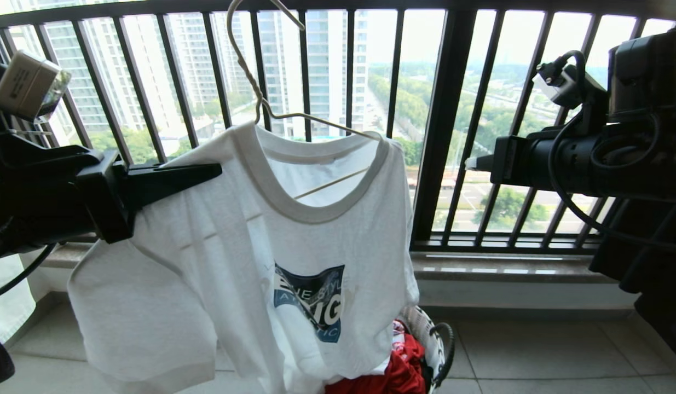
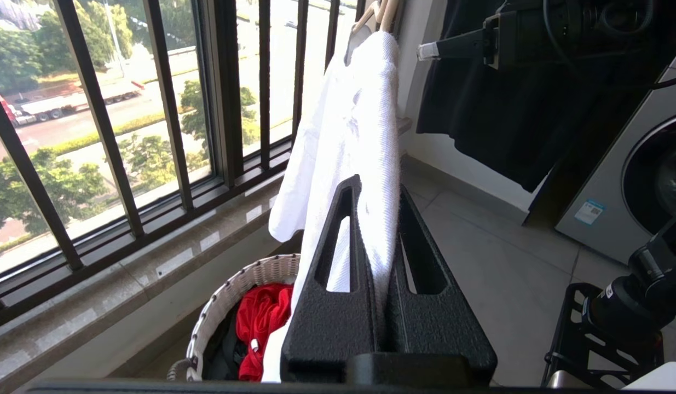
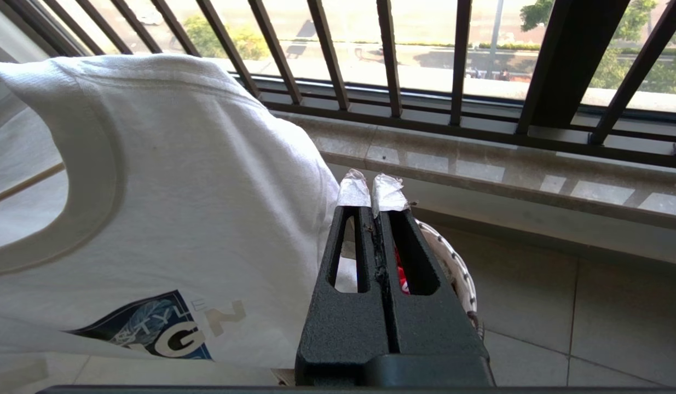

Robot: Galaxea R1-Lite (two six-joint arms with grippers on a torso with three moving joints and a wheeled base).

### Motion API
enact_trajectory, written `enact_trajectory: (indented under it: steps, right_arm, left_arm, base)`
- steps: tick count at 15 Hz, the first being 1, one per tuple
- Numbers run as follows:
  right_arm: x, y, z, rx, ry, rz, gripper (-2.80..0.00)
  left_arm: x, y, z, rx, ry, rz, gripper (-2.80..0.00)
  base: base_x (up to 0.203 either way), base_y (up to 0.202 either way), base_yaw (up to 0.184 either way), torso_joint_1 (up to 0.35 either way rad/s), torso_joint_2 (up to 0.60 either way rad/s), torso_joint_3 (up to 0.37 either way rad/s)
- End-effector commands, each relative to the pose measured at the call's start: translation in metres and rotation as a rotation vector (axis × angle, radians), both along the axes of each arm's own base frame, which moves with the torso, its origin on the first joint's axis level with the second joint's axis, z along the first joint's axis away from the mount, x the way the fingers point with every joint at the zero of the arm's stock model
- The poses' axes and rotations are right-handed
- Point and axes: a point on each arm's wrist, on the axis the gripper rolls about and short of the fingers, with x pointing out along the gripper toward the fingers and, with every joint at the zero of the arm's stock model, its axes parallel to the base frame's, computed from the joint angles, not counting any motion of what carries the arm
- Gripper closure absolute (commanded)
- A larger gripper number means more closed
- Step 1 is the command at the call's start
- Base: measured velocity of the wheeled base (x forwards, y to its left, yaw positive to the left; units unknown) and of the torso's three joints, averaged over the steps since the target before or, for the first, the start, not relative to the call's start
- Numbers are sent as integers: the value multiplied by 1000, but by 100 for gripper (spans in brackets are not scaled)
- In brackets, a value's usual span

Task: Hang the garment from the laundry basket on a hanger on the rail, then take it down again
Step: Hang the clothes rack on the clothesline

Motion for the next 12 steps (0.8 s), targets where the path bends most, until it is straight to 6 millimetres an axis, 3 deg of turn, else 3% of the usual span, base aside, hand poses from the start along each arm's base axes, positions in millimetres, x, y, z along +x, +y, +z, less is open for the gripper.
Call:
enact_trajectory:
  steps: [1,6,12]
  right_arm:
    - [0,0,0,0,-1,-1,0]
    - [-6,-5,7,5,-24,-12,0]
    - [-11,-8,8,4,-29,-12,0]
  left_arm:
    - [0,0,1,-4,1,-6,0]
    - [-25,7,10,-41,-17,10,0]
    - [-37,10,15,-66,-40,75,0]
  base:
    - [0,0,0,0,0,0]
    - [0,0,0,0,0,0]
    - [0,0,0,0,0,0]
